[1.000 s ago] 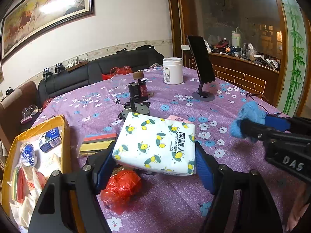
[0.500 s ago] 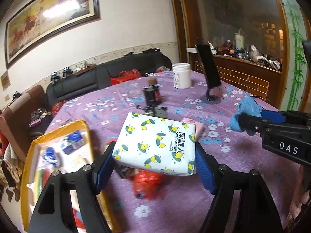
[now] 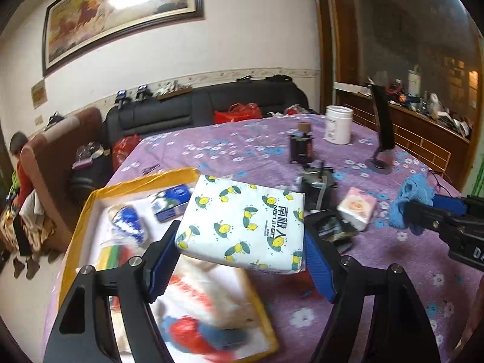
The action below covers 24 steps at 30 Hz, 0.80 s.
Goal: Organize soft objects
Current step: 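Carry the knitted socks and lemon-print tissue pack into the tray and open both grippers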
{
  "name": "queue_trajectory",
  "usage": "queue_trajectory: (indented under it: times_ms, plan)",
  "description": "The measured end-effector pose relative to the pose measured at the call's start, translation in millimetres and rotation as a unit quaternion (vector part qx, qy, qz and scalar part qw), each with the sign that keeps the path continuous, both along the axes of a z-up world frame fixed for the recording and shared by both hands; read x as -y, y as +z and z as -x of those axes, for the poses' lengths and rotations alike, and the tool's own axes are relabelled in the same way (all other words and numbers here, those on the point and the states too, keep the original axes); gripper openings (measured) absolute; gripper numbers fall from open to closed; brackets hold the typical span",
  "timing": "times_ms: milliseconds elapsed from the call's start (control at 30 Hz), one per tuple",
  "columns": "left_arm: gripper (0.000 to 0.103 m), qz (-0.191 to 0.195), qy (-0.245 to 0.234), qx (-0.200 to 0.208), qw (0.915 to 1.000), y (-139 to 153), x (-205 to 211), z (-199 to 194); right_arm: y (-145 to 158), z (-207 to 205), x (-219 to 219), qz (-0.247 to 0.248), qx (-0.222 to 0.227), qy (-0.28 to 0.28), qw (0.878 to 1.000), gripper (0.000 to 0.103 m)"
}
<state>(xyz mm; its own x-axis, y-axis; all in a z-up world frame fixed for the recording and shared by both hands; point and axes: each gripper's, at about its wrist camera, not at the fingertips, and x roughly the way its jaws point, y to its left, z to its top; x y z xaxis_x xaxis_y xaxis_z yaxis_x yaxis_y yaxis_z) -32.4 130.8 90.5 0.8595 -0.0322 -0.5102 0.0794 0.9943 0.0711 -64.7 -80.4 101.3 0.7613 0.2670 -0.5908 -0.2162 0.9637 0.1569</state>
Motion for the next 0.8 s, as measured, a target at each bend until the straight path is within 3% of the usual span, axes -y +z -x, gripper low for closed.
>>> queue_trajectory:
  times_ms: [167, 367, 533, 800]
  plan:
    - [0.075, 0.037, 0.022, -0.027, 0.9987, 0.8, -44.5, -9.6, 4.6, -3.0, -34.6, -0.001, -0.007, 0.049, 0.999, 0.049]
    - [0.075, 0.054, 0.06, -0.056, 0.9951, 3.6, -104.2, -26.8, 5.1, -13.7, -85.5, -0.016, -0.031, 0.121, 0.992, 0.049]
    - [0.075, 0.079, 0.088, -0.099, 0.9879, -7.4, -153.4, -50.9, -4.0, -19.4, -132.2, -0.011, -0.055, 0.175, 0.983, 0.05]
    - [0.075, 0.111, 0.112, -0.144, 0.9769, -30.5, -185.2, -70.5, -25.1, -26.8, -183.7, 0.004, -0.084, 0.219, 0.972, 0.051]
